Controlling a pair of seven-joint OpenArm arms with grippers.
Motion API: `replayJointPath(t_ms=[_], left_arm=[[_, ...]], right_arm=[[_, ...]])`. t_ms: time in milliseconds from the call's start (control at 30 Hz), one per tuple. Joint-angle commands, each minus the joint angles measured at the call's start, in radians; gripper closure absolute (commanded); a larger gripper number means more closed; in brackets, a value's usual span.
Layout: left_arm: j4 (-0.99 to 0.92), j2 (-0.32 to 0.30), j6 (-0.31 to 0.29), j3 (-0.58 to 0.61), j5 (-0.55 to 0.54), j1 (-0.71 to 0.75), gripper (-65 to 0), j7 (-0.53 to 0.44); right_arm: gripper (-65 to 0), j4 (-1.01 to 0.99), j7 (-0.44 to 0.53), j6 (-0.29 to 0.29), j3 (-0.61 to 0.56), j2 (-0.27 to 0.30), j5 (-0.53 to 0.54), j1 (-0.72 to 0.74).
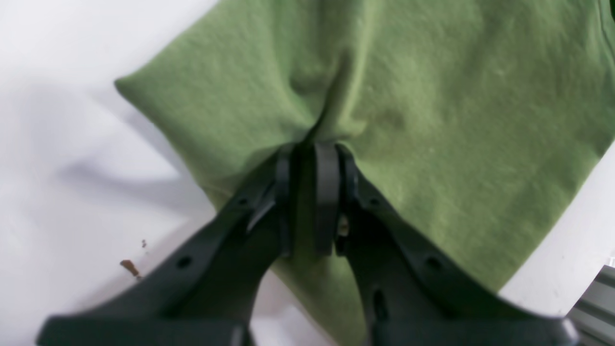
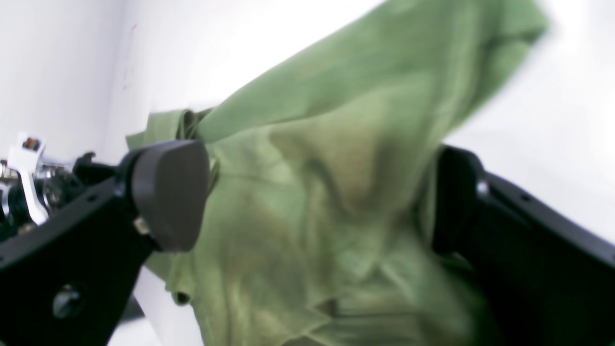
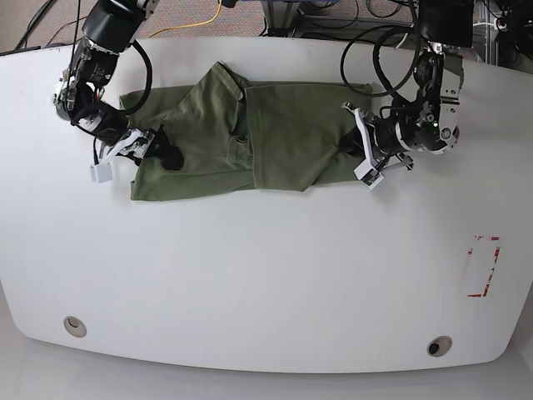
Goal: Layout the t-shirt on the table in an organized manner, then fold the t-shirt properly
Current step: 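Grasp both shirt ends and push them toward each other with both grippers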
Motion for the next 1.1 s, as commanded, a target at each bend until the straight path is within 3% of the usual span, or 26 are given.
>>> replayJointPath(t_ms=[0,233,333,533,667,833,1067], left_arm=[[-0.007,-0.005,0.015,0.008,0.069,0.01,-5.6,0.074],[-0.007,-0.005,0.015,0.008,0.069,0.01,-5.6,0.074],[-0.008,-0.005,0.015,0.008,0.069,0.01,-5.6,0.074],[-0.01,-0.002,0.015,0.008,0.067,0.01,-5.6,0.074],[-0.01,0.0,0.015,0.011,0.067,0.01,-5.6,0.074],[-0.01,0.004,0.02,0.064,0.067,0.009,-5.6,0.072],[-0.013,0.069,0.027,0.159,0.072,-0.027,-5.6,0.072]], right_arm=[[-56.4,0.033,-0.052,-0.017,-0.026,0.005,-0.05,-0.022],[-42.2,0.063,-0.052,-0.017,-0.041,0.005,-0.052,-0.048],[-32.5,0.063,-0.051,-0.017,-0.041,0.017,-0.053,-0.05],[-1.1,0.063,-0.051,-0.017,-0.041,0.052,-0.053,-0.05],[-0.6,0.111,-0.052,-0.017,-0.041,0.069,-0.053,-0.054],[0.0,0.33,-0.058,-0.017,-0.046,0.074,-0.049,-0.122],[0.0,0.571,-0.108,-0.017,-0.098,0.069,-0.049,-0.177]])
